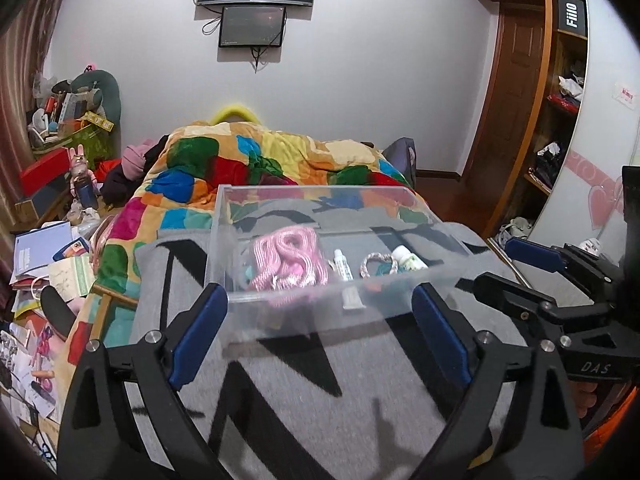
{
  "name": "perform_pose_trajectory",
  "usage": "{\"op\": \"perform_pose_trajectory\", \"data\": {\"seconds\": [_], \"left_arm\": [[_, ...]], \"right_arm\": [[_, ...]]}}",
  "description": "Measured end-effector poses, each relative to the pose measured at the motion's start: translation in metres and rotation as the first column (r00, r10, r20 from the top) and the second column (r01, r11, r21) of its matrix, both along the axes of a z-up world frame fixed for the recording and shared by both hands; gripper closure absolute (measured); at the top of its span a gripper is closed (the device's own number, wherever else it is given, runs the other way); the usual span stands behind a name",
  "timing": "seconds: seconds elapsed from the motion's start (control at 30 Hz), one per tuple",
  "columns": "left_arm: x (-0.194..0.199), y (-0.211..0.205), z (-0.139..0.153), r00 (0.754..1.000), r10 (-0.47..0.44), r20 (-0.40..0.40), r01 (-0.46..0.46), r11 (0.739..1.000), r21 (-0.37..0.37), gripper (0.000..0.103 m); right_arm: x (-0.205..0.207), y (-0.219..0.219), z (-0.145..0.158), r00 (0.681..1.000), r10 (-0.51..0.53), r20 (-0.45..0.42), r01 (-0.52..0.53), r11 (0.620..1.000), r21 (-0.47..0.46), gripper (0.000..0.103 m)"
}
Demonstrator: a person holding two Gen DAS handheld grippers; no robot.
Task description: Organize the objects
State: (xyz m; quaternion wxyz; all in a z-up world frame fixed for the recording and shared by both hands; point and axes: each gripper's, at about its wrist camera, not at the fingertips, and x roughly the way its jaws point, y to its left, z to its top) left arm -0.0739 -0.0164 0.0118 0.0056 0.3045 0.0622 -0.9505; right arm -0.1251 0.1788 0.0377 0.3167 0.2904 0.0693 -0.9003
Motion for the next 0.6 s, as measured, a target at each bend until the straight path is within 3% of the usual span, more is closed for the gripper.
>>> {"op": "perform_pose_trajectory", "data": {"seconds": [0.6], "left_arm": [[0.013,0.008,-0.018,1.0,0.005,0.027,-0.005,1.0,0.014,0.007]], "right_arm": [[0.006,0.006,-0.02,0.999,-0.015,0.044,0.015,1.0,-0.002,0.025]]}}
